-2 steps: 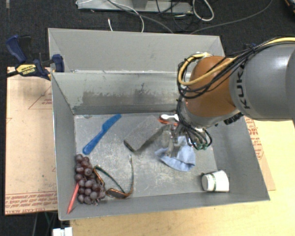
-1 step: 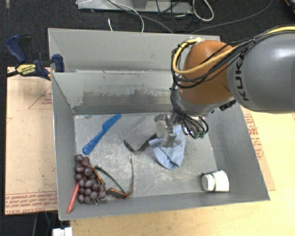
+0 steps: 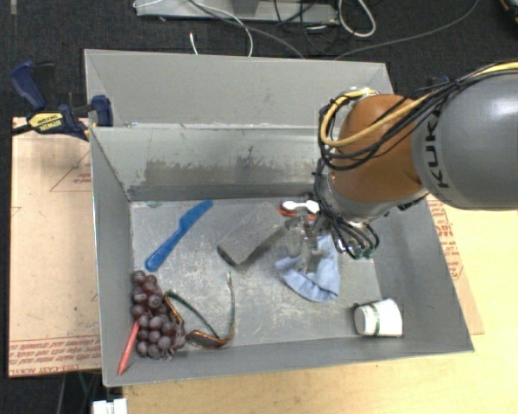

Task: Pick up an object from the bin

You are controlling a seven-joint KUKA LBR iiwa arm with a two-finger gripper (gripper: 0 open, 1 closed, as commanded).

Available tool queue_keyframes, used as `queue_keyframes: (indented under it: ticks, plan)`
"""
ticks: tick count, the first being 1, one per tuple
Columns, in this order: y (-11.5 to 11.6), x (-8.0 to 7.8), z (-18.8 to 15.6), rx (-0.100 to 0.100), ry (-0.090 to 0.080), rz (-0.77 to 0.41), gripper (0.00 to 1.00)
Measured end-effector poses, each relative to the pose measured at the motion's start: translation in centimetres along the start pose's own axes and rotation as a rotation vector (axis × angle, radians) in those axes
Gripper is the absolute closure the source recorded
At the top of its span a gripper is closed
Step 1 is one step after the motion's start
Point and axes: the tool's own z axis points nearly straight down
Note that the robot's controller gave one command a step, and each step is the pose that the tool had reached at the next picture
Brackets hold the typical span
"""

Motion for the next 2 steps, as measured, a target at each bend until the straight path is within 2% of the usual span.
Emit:
queue_keyframes:
  ticks: [1, 2]
  plan:
    - [0.7, 0.1, -4.8, -0.002, 0.0, 0.281, 1.0]
    - [-0.4, 2.2, -6.3, 0.0, 0.006, 0.19, 1.0]
